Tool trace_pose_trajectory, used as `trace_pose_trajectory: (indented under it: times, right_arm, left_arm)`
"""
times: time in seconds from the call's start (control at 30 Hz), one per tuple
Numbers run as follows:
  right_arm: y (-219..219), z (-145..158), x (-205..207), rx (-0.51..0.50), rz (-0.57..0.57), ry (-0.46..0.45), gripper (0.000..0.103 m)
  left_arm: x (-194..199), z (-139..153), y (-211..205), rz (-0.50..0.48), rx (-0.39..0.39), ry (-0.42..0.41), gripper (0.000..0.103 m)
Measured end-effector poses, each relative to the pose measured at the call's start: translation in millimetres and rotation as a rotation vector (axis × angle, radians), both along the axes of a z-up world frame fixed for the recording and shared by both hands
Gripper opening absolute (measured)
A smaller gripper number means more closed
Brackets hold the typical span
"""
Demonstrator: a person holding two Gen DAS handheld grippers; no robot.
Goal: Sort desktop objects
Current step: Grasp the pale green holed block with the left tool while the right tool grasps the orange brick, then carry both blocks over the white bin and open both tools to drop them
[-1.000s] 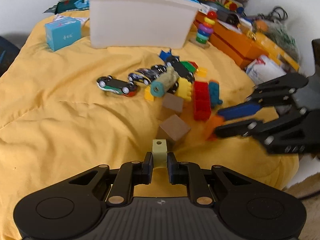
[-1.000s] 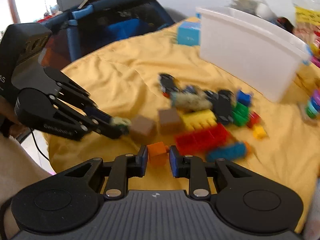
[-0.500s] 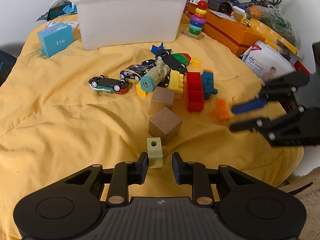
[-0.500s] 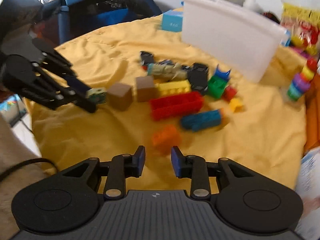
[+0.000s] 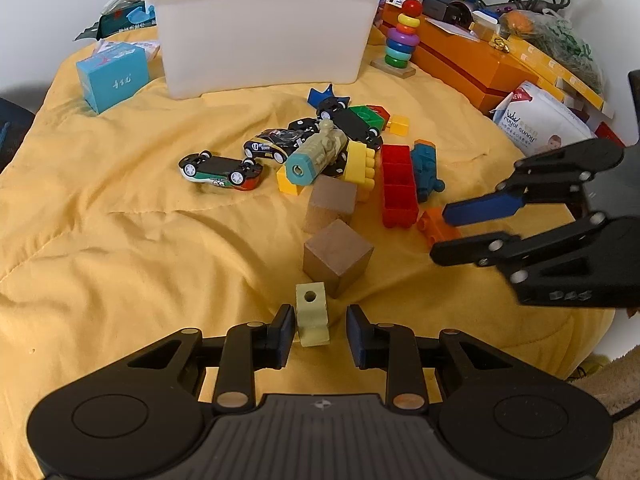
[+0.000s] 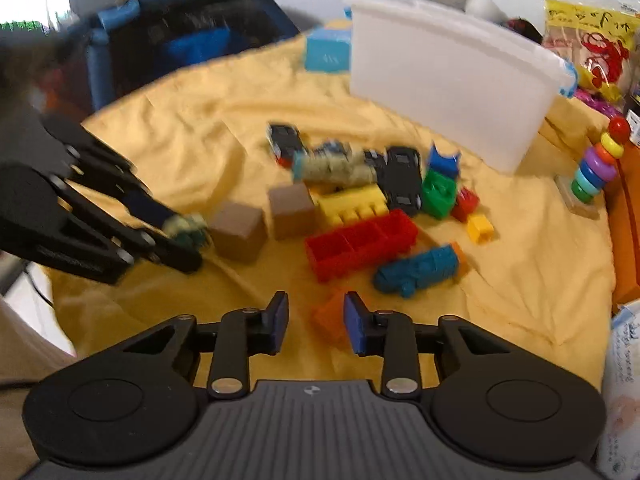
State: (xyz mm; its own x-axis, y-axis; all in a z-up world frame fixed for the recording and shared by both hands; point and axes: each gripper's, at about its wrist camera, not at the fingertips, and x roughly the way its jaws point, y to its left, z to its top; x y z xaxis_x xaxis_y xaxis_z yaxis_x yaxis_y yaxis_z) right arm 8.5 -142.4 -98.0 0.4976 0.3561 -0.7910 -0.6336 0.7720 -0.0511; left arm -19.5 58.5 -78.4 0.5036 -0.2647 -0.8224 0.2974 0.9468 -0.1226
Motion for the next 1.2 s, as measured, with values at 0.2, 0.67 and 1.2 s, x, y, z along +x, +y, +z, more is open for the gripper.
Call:
trace_pose_trajectory:
  times: [0.2,0.67,1.2]
  right_arm:
    - [-15,-1,7,0.011,-0.087,0.032,0.029]
    - [-19,-1,9,0.029,-0.112,0.044,0.029]
    - [-27,-2,15,0.076,-0.137,0.091,0.017]
  left_arm:
    - [2,-1,-2,-0.008,0.005,-0.001,0.031]
    - [4,-3,1,-0.006,0.007,0.004,0.021]
    - [9,3,3,-0.009,-0.016,-0.006,0.017]
